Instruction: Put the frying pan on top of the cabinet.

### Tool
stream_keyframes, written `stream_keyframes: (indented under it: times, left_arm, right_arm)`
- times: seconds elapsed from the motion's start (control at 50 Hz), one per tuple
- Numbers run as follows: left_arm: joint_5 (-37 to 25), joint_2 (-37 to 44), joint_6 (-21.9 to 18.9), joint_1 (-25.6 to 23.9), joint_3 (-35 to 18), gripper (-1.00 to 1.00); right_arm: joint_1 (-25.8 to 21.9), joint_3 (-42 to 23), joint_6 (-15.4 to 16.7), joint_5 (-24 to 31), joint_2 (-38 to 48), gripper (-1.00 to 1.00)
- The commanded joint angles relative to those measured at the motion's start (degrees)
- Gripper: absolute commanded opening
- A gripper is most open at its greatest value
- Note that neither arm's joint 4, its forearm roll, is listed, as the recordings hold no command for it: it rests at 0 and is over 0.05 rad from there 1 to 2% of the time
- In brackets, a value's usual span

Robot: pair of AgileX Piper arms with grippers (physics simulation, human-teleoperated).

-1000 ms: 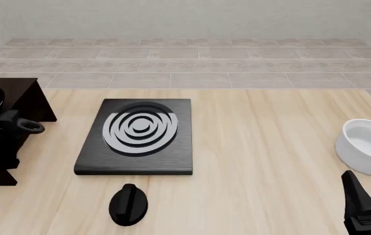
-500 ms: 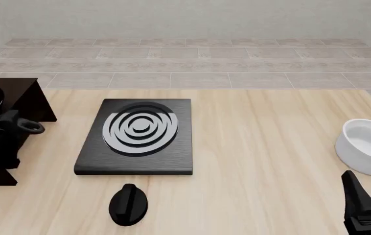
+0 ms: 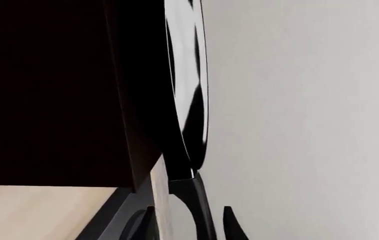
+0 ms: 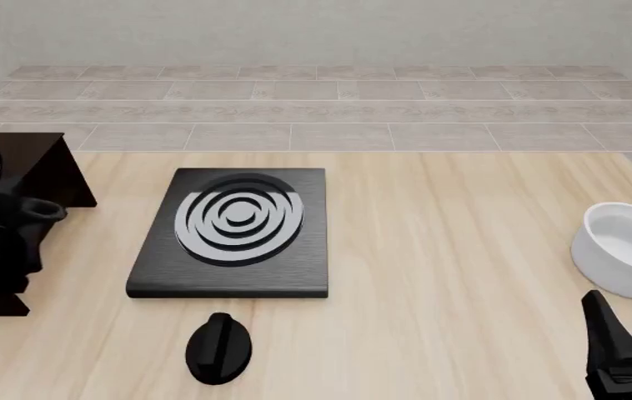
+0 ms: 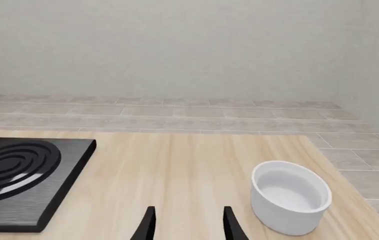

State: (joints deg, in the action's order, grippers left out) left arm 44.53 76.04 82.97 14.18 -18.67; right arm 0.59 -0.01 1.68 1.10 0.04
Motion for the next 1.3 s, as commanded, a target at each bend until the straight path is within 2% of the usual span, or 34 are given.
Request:
stream_keyframes:
  times: [0.02, 0.52, 1.1, 1.3]
  left_arm:
    - [-0.1, 0.2, -0.5, 0.8, 0.1, 1.00]
    - [-2.1, -7.3, -0.5, 0.2, 3.3, 1.00]
    - [-8.2, -17.2, -2.8, 7.2, 6.5, 1.00]
    - [-10.4, -21.8, -2.9, 7.2, 8.5, 1.00]
  right_arm:
    - [0.0, 0.0, 0.0, 0.1, 0.0, 1.00]
    - [-0.4, 0.0, 0.6, 0.2, 0.0, 1.00]
    - [-0.7, 0.0, 1.0, 0.4, 0.0, 1.00]
    - [-0.7, 0.0, 1.1, 0.3, 0.0, 1.00]
